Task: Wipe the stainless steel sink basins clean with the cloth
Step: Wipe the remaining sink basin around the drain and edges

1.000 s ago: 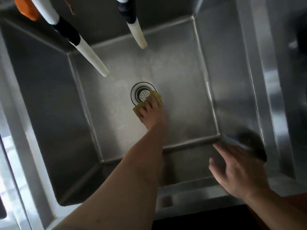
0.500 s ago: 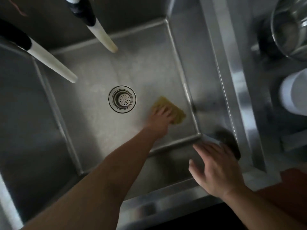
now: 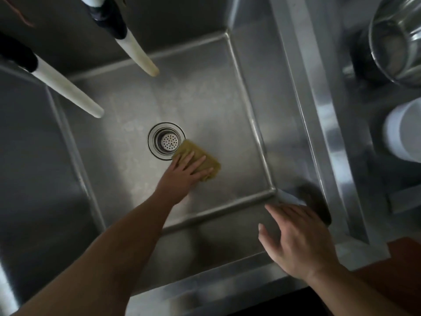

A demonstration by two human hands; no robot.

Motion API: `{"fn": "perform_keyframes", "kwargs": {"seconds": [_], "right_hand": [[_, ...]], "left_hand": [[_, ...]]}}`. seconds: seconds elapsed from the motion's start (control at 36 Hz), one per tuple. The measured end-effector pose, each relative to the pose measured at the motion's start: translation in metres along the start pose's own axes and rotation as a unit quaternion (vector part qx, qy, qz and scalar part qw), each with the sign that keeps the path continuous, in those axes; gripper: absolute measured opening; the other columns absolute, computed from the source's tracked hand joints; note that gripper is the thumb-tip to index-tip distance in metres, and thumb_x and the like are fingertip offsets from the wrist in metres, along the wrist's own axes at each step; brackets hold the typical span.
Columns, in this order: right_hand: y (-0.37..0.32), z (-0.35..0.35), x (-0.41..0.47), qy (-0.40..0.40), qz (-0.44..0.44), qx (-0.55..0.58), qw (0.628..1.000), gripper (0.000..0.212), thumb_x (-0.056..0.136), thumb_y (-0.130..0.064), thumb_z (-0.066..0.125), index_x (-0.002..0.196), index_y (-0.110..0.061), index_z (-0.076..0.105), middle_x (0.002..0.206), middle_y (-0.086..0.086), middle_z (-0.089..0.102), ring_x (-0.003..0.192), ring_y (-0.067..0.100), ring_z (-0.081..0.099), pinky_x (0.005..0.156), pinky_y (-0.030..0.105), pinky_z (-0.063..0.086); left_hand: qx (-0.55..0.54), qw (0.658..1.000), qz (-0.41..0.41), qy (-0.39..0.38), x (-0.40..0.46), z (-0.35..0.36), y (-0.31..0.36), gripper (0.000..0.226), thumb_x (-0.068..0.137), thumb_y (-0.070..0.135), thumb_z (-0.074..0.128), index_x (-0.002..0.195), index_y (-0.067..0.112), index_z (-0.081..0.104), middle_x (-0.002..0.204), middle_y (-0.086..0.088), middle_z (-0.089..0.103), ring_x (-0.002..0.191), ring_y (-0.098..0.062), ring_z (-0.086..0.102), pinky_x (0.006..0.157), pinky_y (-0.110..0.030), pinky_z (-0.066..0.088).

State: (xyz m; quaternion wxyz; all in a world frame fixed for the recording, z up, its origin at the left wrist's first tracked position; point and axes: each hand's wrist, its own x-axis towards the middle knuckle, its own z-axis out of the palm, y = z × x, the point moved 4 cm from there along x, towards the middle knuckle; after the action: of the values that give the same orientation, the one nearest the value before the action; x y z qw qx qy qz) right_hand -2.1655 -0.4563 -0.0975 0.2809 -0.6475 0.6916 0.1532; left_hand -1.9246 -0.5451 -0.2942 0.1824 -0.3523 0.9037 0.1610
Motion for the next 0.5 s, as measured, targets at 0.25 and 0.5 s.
{"fn": "perform_keyframes", "kwargs": {"seconds": [0.25, 0.5], "right_hand": [[-0.001, 0.000, -0.001, -0.023, 0.010, -0.023, 0.999, 0.055, 0.082, -0.057, 0.044, 0.109, -0.018, 0.071, 0.094, 0.004, 0.074, 0.088, 0.025, 0.069, 0.081, 0.037, 0.056], [0.002, 0.002, -0.001, -0.004, 0.028, -0.034, 0.999, 0.057, 0.080, -0.060, 0.042, 0.111, -0.021, 0.069, 0.094, 0.004, 0.073, 0.091, 0.024, 0.069, 0.076, 0.033, 0.055]], "left_hand": [[-0.074, 0.992, -0.076, -0.067, -0.066, 0.014, -0.007, 0.075, 0.070, 0.003, 0.078, 0.136, 0.032, 0.058, 0.144, 0.001, 0.054, 0.131, -0.037, 0.051, 0.099, -0.051, 0.048], [-0.204, 0.958, -0.157, -0.124, -0.087, 0.007, 0.027, 0.051, 0.098, 0.013, 0.048, 0.147, 0.025, 0.044, 0.160, 0.000, 0.030, 0.147, -0.026, 0.026, 0.115, -0.032, 0.026]]}}
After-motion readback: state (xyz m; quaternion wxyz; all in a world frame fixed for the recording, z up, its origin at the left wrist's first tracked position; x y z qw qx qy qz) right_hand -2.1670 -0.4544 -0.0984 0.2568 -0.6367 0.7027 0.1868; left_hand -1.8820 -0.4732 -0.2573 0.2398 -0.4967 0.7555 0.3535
